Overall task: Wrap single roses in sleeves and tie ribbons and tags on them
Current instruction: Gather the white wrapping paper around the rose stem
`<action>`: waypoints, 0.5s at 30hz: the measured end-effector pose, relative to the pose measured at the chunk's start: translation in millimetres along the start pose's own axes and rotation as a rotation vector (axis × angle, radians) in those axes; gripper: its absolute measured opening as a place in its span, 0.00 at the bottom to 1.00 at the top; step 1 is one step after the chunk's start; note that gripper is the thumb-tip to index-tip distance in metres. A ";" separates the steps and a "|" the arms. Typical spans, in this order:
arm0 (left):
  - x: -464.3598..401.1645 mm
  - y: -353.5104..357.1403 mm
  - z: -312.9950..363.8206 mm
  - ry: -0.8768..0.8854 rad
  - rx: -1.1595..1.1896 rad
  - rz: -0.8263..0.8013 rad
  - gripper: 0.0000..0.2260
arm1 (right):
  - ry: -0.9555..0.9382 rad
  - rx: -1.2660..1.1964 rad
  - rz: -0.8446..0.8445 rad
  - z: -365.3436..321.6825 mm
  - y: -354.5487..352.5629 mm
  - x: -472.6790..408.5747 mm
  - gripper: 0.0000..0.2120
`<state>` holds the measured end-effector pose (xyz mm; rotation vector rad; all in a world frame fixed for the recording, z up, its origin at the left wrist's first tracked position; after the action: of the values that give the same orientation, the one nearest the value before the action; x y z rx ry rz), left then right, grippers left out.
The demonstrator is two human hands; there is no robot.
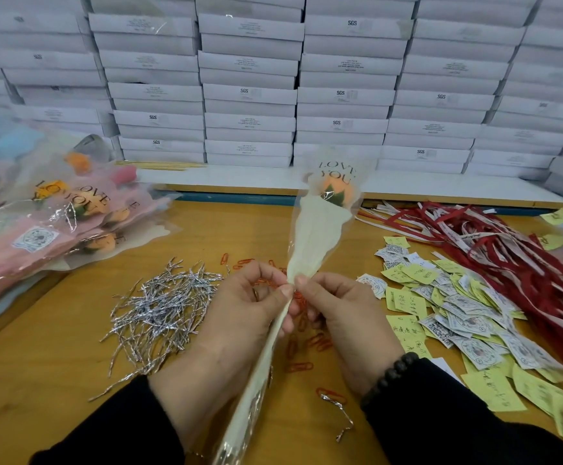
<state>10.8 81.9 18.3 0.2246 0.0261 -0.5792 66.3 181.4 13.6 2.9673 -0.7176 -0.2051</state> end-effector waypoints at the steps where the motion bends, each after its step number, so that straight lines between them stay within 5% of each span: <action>1: 0.9 1.2 -2.0 -0.025 0.027 0.003 0.05 | 0.008 -0.022 0.015 0.9 -0.1 0.0 0.13; 15: 7.4 6.8 -5.2 -0.273 0.120 -0.086 0.07 | 0.038 -0.016 0.122 3.2 -8.8 -1.8 0.10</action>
<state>20.9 84.6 13.9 0.2602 -0.2644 -0.6937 68.2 189.9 9.7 2.8912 -0.8845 -0.1451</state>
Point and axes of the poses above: each hand's wrist, its own x-axis away from the middle knuckle, its own y-axis out of the palm, z = x × y, the point moved 4 cm from there along -x, towards the middle knuckle, and after that the axes turned 1 degree about -z, right-handed, at the moved point
